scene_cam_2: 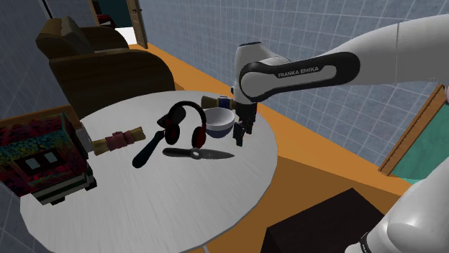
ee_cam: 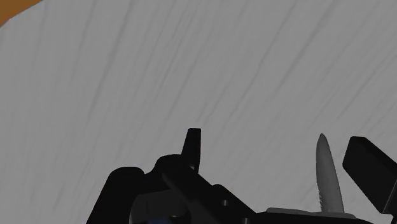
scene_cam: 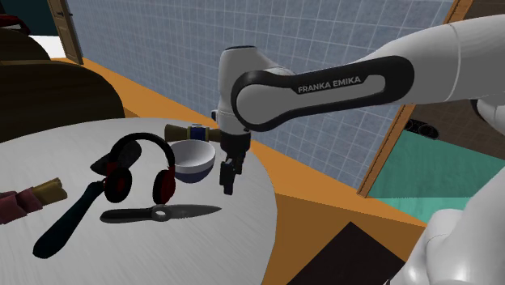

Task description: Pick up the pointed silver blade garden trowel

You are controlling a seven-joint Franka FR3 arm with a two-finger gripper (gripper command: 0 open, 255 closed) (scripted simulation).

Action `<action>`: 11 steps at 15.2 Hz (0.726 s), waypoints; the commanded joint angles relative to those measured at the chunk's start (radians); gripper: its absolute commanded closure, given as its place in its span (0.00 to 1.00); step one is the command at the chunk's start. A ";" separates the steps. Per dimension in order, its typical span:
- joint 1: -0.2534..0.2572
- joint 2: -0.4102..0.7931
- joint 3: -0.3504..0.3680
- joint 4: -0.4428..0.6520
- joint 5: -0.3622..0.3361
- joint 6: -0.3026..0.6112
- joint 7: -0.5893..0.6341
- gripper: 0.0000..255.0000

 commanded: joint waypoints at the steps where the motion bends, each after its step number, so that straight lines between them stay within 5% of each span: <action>1: 0.015 0.058 0.017 0.054 -0.024 0.017 -0.011 0.00; 11: 0.139 0.339 0.098 0.357 -0.177 0.051 -0.022 0.00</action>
